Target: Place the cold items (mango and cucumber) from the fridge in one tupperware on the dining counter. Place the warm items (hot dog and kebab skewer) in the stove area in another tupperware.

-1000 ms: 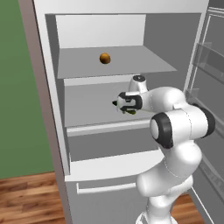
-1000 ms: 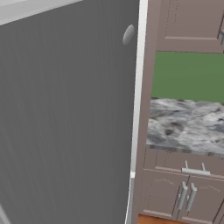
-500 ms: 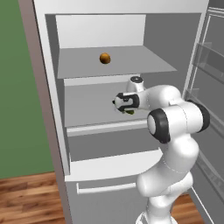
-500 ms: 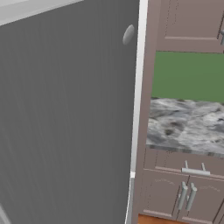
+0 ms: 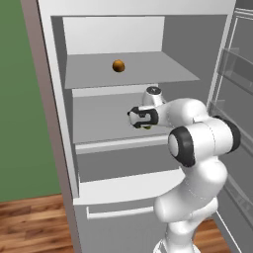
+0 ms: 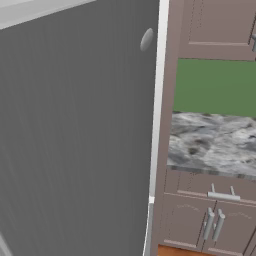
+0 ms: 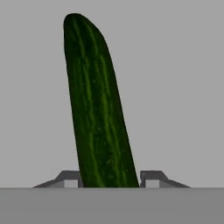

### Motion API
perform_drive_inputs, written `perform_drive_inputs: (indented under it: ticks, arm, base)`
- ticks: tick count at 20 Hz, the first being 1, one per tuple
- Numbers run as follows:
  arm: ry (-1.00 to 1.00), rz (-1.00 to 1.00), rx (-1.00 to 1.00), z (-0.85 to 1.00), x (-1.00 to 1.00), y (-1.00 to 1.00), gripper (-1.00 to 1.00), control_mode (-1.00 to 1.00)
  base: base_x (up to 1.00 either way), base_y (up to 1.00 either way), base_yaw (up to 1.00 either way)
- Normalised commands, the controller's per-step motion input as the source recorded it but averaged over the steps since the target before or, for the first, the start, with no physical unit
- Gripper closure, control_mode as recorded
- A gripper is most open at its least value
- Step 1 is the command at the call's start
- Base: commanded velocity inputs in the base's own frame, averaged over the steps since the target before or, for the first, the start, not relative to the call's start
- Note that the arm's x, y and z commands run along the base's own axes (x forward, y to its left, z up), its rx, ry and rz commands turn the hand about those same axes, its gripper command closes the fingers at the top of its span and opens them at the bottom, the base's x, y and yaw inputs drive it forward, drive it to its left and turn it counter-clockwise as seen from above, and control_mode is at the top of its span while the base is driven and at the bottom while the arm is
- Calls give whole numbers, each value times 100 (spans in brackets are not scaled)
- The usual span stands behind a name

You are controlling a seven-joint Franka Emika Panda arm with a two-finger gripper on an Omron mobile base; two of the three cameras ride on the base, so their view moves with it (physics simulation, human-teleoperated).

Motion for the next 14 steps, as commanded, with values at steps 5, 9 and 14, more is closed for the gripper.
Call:
perform_drive_inputs:
  ticks: [5, 9, 14]
  arm:
    - [-46, 0, 4, -1, -98, 0, 100, -100]
    - [-19, -1, 12, 31, -94, 0, 100, -100]
    - [6, 0, 14, 91, -56, 0, 100, -100]
  base:
    - [0, 0, 0]
    - [0, 0, 0]
    - [0, 0, 0]
